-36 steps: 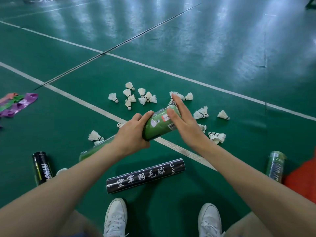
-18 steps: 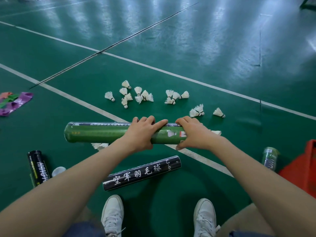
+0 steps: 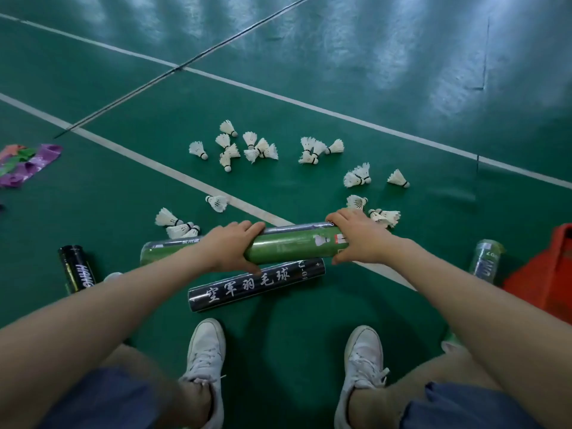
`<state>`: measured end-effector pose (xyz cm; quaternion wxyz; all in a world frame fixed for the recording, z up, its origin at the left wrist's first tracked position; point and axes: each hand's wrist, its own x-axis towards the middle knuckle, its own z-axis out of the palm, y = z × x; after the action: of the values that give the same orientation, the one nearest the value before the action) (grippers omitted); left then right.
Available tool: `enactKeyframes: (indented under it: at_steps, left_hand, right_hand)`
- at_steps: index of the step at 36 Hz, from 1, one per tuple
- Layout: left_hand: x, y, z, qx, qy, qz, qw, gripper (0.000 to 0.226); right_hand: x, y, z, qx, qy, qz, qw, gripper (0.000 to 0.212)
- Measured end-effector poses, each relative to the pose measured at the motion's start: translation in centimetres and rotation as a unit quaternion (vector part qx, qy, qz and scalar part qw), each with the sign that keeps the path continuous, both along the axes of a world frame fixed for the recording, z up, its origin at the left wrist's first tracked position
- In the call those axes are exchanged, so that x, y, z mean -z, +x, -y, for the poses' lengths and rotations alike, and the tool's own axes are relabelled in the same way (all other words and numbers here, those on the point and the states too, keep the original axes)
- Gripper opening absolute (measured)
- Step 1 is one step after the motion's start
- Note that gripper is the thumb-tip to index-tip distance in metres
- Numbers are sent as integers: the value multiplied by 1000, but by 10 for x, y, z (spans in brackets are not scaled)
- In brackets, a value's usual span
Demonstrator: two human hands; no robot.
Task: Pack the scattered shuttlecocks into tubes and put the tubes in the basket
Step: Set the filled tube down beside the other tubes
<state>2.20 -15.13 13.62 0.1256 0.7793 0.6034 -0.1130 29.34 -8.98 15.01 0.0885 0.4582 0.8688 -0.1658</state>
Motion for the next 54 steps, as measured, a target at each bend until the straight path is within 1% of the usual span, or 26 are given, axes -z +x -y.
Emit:
enactKeyframes:
  at_steps: [3, 5, 10, 12, 17, 19, 21, 23, 24, 25, 27, 29, 31, 33, 34, 35, 37, 38, 39, 42, 44, 46, 48, 50, 52, 54]
  left_hand:
    - [9, 7, -8, 28, -7, -29, 999, 103]
    - [19, 18, -13, 45, -12, -44, 998, 104]
    - [72, 44, -9, 55, -58, -63, 995, 105]
    - [97, 54, -3, 41, -66, -62, 995, 105]
    - [152, 71, 5, -24, -103, -32, 994, 102]
    - [170, 70, 5, -46, -131, 7, 990, 99]
    - [186, 69, 4, -94, -155, 114, 977, 87]
    - [197, 66, 2, -148, -162, 240, 946, 68]
    - [201, 64, 0, -165, -160, 276, 933, 61]
    - [205, 61, -4, -176, -150, 290, 929, 57]
    - [216, 51, -13, -189, -120, 258, 940, 55]
    - [228, 40, -24, -222, -111, 178, 952, 60]
    - [240, 30, -33, -253, -142, 95, 952, 61]
    - [248, 24, -40, -259, -187, 61, 946, 60]
    - [249, 21, -42, -249, -202, 57, 946, 59]
    - [250, 17, -44, -231, -205, 54, 950, 59]
    - [250, 8, -47, -179, -190, 47, 964, 58]
    - [249, 4, -47, -156, -182, 41, 970, 58]
    - [249, 1, -47, -145, -178, 38, 973, 59]
    - [250, 11, -45, -149, -170, 54, 973, 61]
    - [251, 26, -48, -165, -159, 77, 970, 61]
    - [254, 40, -54, -188, -151, 110, 964, 59]
    - [257, 52, -60, -217, -152, 137, 954, 59]
    - [260, 62, -63, -226, -158, 142, 951, 63]
    - [261, 70, -62, -229, -158, 134, 951, 67]
    - [261, 76, -59, -231, -158, 125, 952, 69]
  right_hand:
    - [22, 2, 9, -46, 66, 83, 993, 88]
    - [37, 4, 13, -76, 77, 115, 987, 87]
    - [78, -4, 14, -88, -8, 115, 989, 93]
    - [104, -13, 17, -88, -23, 116, 989, 92]
    - [166, -27, 25, -18, -61, 106, 992, 83]
    - [184, -27, 26, -11, -75, 106, 991, 83]
    - [199, -23, 24, -11, -76, 108, 991, 82]
    - [213, -14, 20, -22, -69, 114, 991, 79]
    - [220, -9, 18, -28, -67, 115, 991, 77]
    - [227, -4, 16, -27, -65, 113, 991, 75]
    - [240, 3, 12, -7, -63, 110, 992, 77]
    - [251, 3, 10, 17, -64, 108, 992, 78]
    - [259, -3, 10, 50, -73, 100, 991, 80]
    - [264, -10, 13, 128, -86, 64, 986, 80]
    - [266, -15, 16, 192, -90, 29, 977, 76]
    - [267, -19, 19, 269, -93, -17, 958, 69]
    - [269, -29, 22, 410, -98, -113, 900, 53]
    - [269, -35, 22, 452, -93, -143, 876, 51]
    - [269, -41, 21, 479, -86, -159, 859, 54]
    - [269, -53, 13, 535, -82, -204, 816, 81]
    - [274, -55, 5, 546, -69, -260, 793, 93]
    - [276, -51, -7, 531, -57, -307, 788, 97]
    - [278, -45, -22, 505, -64, -296, 809, 93]
    - [277, -39, -35, 483, -84, -279, 826, 87]
    - [275, -33, -43, 491, -109, -299, 811, 80]
    - [275, -30, -45, 502, -137, -311, 796, 84]
